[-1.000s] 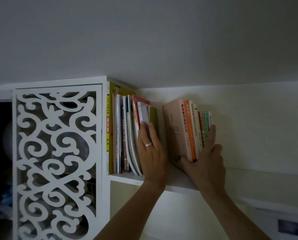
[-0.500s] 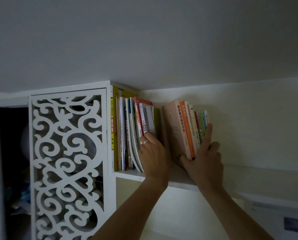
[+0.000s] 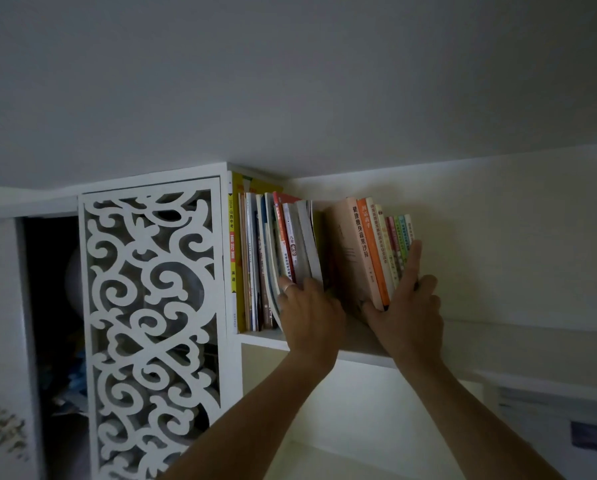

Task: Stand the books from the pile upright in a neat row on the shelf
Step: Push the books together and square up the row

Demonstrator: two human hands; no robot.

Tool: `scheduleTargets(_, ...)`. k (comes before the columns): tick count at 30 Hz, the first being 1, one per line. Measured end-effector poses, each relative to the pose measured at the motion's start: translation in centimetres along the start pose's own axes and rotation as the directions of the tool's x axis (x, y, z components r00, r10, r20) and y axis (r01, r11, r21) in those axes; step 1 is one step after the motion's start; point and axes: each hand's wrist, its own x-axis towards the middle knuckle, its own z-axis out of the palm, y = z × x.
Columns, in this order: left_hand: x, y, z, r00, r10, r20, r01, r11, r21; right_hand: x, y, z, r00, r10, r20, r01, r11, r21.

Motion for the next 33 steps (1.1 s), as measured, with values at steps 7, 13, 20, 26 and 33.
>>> scheduleTargets(7,-1.6,0.3,-0.8,0.996,-0.038,-0.084,0.038,0.999,-0.006,0.0,0.1,-0.1,1.000,-0.005,0.003,0.005,1.000,0.002)
scheduleTargets(13,-1.5,-3.2,-0.5,0.988,-0.095,-0.123,0.113,0.983,0.148,-0.1,0.0,-0.3,1.000,-0.011,0.002,0.011,1.000,-0.001)
scheduleTargets(20,-2.9,-2.5,-1.2,0.986,-0.093,-0.139,0.056,0.967,-0.250,-0.1,0.0,-0.3,1.000,-0.003,0.011,0.003,1.000,-0.016)
scheduleTargets(26,-0.4,-0.3,-6.4,0.911,-0.021,-0.412,-0.128,0.935,-0.330,-0.1,-0.5,-0.5,1.000,0.022,0.020,-0.022,1.000,-0.011)
scheduleTargets(33,2.1,1.6,-12.3,0.911,-0.066,-0.406,-0.153,0.862,-0.483,-1.0,-4.5,1.0,0.997,0.059,0.049,-0.058,0.998,-0.024)
